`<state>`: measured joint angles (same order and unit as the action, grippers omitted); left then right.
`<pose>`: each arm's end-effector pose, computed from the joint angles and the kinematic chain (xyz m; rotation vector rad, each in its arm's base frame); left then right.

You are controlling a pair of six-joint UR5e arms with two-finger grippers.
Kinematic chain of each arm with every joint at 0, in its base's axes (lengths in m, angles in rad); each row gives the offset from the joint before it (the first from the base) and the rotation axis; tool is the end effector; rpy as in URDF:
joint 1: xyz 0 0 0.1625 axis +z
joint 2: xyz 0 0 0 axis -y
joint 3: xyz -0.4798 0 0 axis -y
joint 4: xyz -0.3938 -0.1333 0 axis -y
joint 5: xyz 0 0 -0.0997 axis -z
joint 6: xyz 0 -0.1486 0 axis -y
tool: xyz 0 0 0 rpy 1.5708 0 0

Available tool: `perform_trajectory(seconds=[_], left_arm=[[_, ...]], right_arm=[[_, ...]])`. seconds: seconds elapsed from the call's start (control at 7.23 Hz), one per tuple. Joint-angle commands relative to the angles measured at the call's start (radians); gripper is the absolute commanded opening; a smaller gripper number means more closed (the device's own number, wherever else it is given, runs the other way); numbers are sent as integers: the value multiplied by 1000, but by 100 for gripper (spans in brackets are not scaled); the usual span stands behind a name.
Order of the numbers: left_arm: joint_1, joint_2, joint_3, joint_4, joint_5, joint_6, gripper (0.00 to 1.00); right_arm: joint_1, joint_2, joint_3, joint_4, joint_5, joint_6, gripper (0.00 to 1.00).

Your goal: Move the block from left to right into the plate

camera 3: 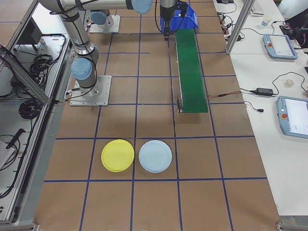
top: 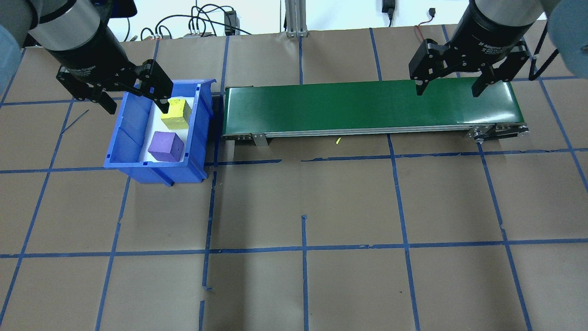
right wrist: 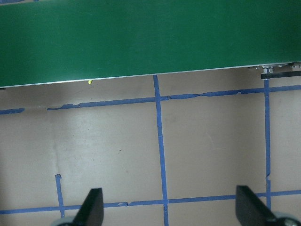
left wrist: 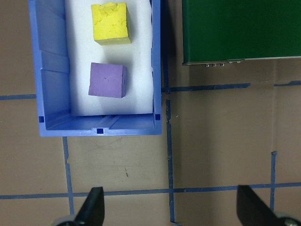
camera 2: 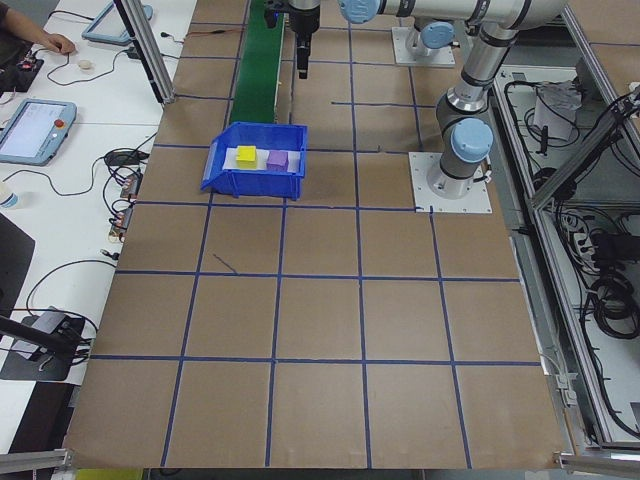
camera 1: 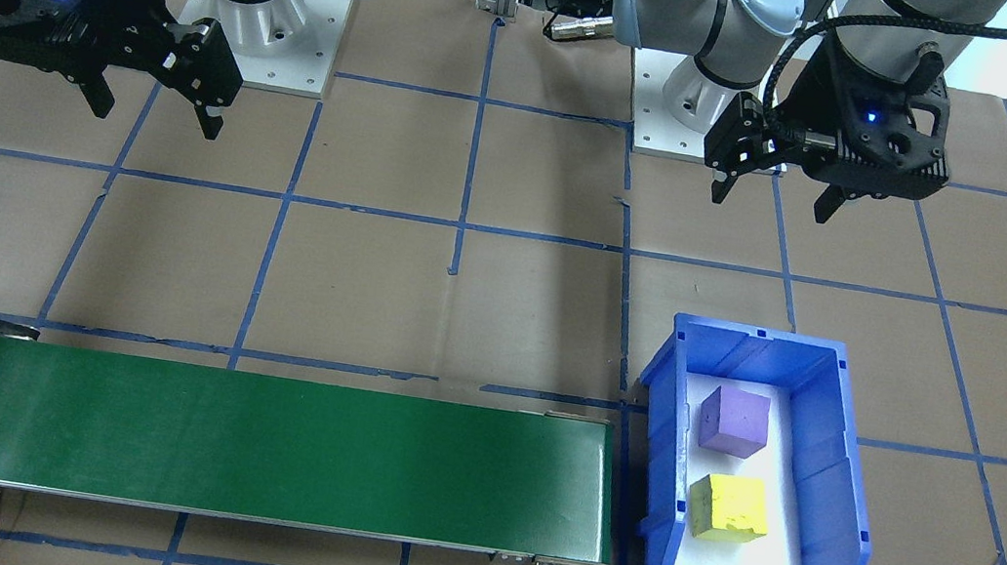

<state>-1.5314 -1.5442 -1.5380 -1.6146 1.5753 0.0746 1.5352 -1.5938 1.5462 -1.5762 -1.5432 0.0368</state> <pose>-0.1135 -0.4872 0.5185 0.0551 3.1356 -0.0240 0.1199 -0.4943 0.5179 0.1115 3.1109 -0.0825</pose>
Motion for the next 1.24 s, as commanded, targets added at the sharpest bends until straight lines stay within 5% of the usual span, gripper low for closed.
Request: perform_trajectory(seconds=[0.0,0.69,1.11], left_arm=[[0,3,-4,1,21,-4,100],[143,-170,-51,99,18,212,100],[146,-324,-108,380,22,218,100]], right_arm=[[3,0,2,-1,0,2,100],[3,0,2,2,0,2,100],[2,0,2,4,0,0,100]])
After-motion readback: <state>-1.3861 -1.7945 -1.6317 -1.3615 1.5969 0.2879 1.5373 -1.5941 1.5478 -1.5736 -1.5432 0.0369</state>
